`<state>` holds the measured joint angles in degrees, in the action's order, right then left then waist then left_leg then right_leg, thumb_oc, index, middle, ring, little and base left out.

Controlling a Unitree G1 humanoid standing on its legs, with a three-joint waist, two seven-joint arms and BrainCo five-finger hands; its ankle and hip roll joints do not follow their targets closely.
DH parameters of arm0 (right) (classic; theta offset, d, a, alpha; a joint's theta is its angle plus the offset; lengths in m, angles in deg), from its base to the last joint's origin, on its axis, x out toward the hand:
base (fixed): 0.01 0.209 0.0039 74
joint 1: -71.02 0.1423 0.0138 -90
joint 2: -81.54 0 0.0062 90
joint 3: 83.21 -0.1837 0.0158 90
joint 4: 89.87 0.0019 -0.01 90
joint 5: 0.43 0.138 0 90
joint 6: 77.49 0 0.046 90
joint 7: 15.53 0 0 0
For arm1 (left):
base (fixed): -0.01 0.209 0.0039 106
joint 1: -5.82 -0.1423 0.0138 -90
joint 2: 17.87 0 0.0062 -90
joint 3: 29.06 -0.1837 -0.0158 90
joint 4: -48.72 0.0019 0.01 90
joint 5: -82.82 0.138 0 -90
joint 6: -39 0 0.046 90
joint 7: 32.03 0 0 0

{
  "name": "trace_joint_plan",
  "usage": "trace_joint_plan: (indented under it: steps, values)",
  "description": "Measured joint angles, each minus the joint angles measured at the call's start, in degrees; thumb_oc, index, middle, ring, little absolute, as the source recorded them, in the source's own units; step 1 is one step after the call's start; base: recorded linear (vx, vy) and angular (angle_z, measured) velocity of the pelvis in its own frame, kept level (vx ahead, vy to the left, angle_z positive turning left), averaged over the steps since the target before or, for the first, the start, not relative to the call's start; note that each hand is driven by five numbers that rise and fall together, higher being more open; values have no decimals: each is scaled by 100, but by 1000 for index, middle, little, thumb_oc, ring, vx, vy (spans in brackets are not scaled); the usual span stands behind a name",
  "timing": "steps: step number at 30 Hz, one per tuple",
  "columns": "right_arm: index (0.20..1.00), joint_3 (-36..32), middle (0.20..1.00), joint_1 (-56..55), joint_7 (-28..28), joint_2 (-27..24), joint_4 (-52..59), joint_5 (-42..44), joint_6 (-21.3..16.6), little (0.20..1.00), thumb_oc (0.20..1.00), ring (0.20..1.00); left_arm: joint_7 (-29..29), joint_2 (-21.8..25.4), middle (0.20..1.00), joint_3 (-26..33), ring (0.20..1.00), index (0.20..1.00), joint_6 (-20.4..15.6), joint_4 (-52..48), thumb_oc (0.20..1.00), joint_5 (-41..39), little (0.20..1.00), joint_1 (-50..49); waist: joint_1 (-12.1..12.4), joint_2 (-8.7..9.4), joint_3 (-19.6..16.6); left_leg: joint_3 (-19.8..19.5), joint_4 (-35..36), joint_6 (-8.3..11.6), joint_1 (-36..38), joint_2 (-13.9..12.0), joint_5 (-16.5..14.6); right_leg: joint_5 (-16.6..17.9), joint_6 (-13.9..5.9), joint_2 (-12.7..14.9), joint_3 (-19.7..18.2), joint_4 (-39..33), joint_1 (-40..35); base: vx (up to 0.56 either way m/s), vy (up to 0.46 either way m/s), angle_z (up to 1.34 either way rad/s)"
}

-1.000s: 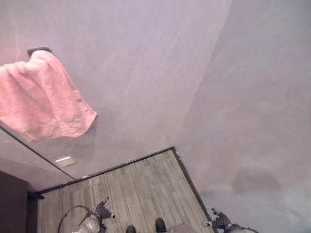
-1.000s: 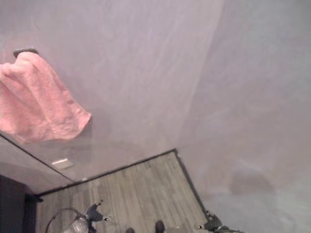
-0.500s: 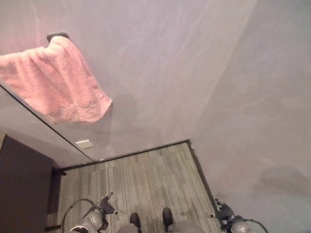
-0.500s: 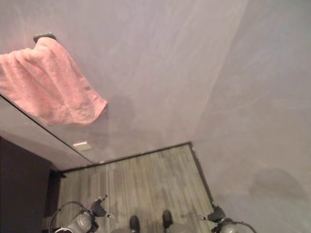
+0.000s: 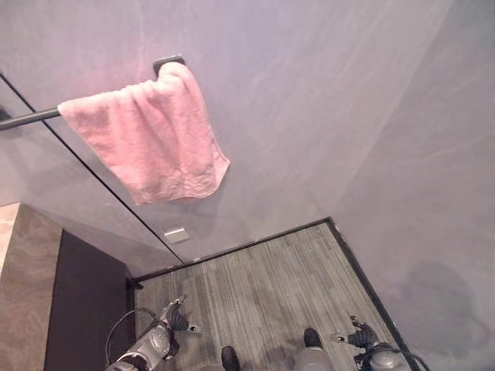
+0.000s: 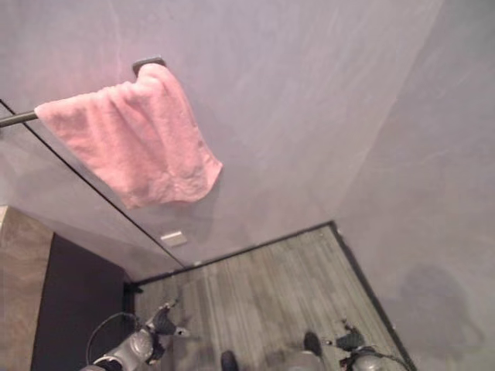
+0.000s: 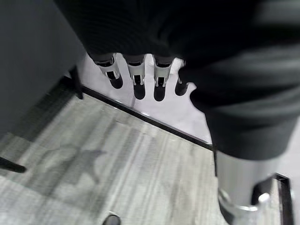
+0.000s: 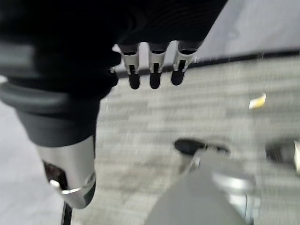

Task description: Put brush and paste in cup on sink, flatten towel.

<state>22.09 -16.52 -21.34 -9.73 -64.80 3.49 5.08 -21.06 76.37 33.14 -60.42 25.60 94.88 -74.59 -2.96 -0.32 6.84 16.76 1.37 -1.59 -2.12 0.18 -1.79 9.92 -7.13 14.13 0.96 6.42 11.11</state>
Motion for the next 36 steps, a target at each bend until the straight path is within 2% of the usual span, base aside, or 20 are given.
trace_joint_plan:
  steps: [1, 2, 3, 5, 6, 8, 9, 10, 12, 16, 17, 18, 19, 20, 21, 23, 27, 28, 30, 36]
  values:
    - [1000, 11, 1000, -12, 19, 30, 60, 2, -5, 1000, 1000, 1000, -3, 3, 1000, 8, 1000, 1000, 6, -9, 1000, -3, 1000, -54, 25, 0, -2, 49, -7, -27, -15, 13, 9, 83, 25, -55, 150, -8, 63, 4, 328, -80]
    - [1000, 8, 1000, -22, 56, 41, 106, 17, -17, 1000, 1000, 1000, -7, 42, 1000, 76, 1000, 1000, 10, 14, 1000, -8, 1000, -86, 24, -6, 18, 53, 55, -128, 8, -11, 44, -222, -188, -128, 119, 162, 111, 30, 200, -5]
    - [1000, 50, 1000, -74, 121, 85, 71, 57, -33, 1000, 1000, 1000, -42, 3, 1000, 175, 1000, 1000, 23, 181, 1000, -18, 1000, -143, -75, -56, -53, -77, 260, -67, 115, -93, 171, -1064, -286, -581, -240, 721, 82, 21, 121, 18]
    - [1000, 249, 1000, -105, 144, 89, 4, 99, -20, 1000, 1000, 1000, -60, 88, 1000, 274, 1000, 1000, 36, 185, 1000, -39, 1000, -232, -16, 29, -121, -46, 375, -91, 189, -79, 226, -1524, -171, -1083, -421, 1056, 58, 27, 120, 6]
    - [1000, 300, 1000, -118, 180, 90, -7, 96, -39, 1000, 1000, 1000, -81, 161, 1000, 271, 1000, 1000, 59, 173, 1000, -41, 1000, -280, -11, 173, -181, -48, 376, -83, 185, -35, 225, -1675, -12, -1416, -328, 945, -43, 51, 85, -9]
    - [1000, 464, 1000, -93, 184, 64, -102, 94, -49, 1000, 1000, 1000, -110, 172, 1000, 247, 1000, 1000, 91, 195, 1000, -38, 1000, -293, 11, 235, -218, -161, 379, -77, 185, -10, 219, -1734, 202, -1720, -486, 548, -197, 58, 24, 27]
    - [1000, 498, 1000, -140, 189, 8, -125, 93, -52, 1000, 1000, 1000, -113, 123, 1000, 221, 1000, 1000, 88, 176, 1000, -38, 1000, -268, -32, 268, -240, -280, 376, -62, 204, 22, 231, -1580, 519, -1783, -601, 318, -369, 70, -15, 55]
    - [1000, 504, 1000, -139, 190, -21, -189, 93, -51, 1000, 1000, 1000, -115, 91, 1000, 192, 1000, 1000, 63, 160, 1000, -37, 1000, -289, -43, 231, -231, -361, 337, -46, 209, 18, 239, -1488, 638, -1798, -583, 199, -516, 91, -30, 46]
    - [1000, 506, 1000, -71, 190, -35, -188, 93, -60, 1000, 1000, 1000, -115, 67, 1000, 185, 1000, 1000, 79, 167, 1000, -37, 1000, -283, -41, 190, -208, -404, 254, -3, 167, -11, 223, -1488, 640, -1828, -541, 180, -544, 50, -19, 24]
    - [1000, 507, 1000, 20, 185, -45, -346, 76, -72, 1000, 1000, 1000, -121, -60, 1000, 165, 1000, 1000, 79, 167, 1000, -31, 1000, -67, -30, 253, -89, -710, -1109, 393, -556, -22, 61, -1354, 830, -1687, -308, -78, -718, -15, 24, 39]
    - [1000, 508, 1000, 31, 181, -76, -432, 67, -75, 1000, 1000, 1000, -122, -79, 1000, 38, 1000, 1000, 66, 161, 1000, -24, 1000, 5, 3, 299, -58, -816, -1724, 613, -862, 1, 38, -1275, 945, -1613, -219, -231, -827, -2, 131, 40]
    - [1000, 515, 1000, 1, 135, -95, -474, 7, -75, 1000, 1000, 1000, -128, -84, 1000, -70, 1000, 1000, 87, 187, 1000, -12, 1000, 14, -44, 365, -53, -506, -1681, 571, -883, -228, -126, -1189, 1038, -1504, -46, -371, -883, 20, 184, 54]
    - [1000, 510, 1000, -48, 82, -92, -480, -28, -78, 1000, 1000, 1000, -133, -83, 1000, -76, 1000, 1000, 81, 160, 1000, 27, 1000, 16, -143, 385, -81, 39, -1406, 486, -820, -496, -145, -1117, 1046, -1491, 96, -616, -998, 44, 101, 62]
    - [1000, 494, 1000, -62, 63, -133, -414, -28, -77, 1000, 1000, 1000, -120, -96, 1000, -76, 1000, 1000, 73, 119, 1000, 28, 1000, 66, -186, 356, -59, 108, -1078, 543, -773, -636, -119, -1117, 1014, -1528, 99, -723, -1021, 83, 180, 35]
    - [1000, 498, 1000, -15, 64, -174, -476, -30, -31, 1000, 1000, 1000, -115, -117, 1000, -105, 1000, 1000, 31, 57, 1000, 29, 1000, 118, -110, 272, -14, -454, -800, 660, -717, -671, -68, -1042, 975, -1583, -60, -709, -962, 62, 127, -18]
    - [1000, 500, 1000, 37, 69, -177, -541, -38, -21, 1000, 1000, 1000, -116, -122, 1000, -104, 1000, 1000, 44, 123, 1000, 29, 1000, 95, -85, 250, -6, -830, -515, 682, -573, -622, -20, -973, 928, -1620, -192, -752, -920, 90, 199, -49]
    - [1000, 409, 1000, -53, 67, -225, -596, -143, 39, 1000, 1000, 1000, -119, -177, 1000, -115, 1000, 1000, 38, -46, 1000, 30, 1000, 173, -165, 154, 4, -665, -201, 578, -241, -607, 72, -925, 831, -1629, -197, -750, -1019, 92, 274, -12]
    - [1000, 385, 1000, -110, 63, -227, -597, -146, 47, 1000, 1000, 1000, -119, -196, 1000, -116, 1000, 1000, 28, -54, 1000, 31, 1000, 182, -218, 126, -13, -674, -25, 460, -117, -540, 309, -988, 728, -1589, -222, -678, -1020, 18, 163, -3]
    - [1000, 368, 1000, -147, 66, -228, -581, -147, 43, 1000, 1000, 1000, -118, -201, 1000, -122, 1000, 1000, 30, -62, 1000, 30, 1000, 173, -270, 129, -11, -639, 194, 333, 57, -367, 406, -1091, 576, -1458, -306, -508, -987, 16, 167, -7]
    - [1000, 254, 1000, -24, 74, -65, -397, -124, 34, 1000, 1000, 1000, -112, -27, 1000, -28, 1000, 1000, 46, -42, 1000, 23, 1000, 134, -220, 98, -18, -237, 392, 63, 232, -67, 357, -1130, 272, -1184, -725, -224, -757, 35, 180, -31]
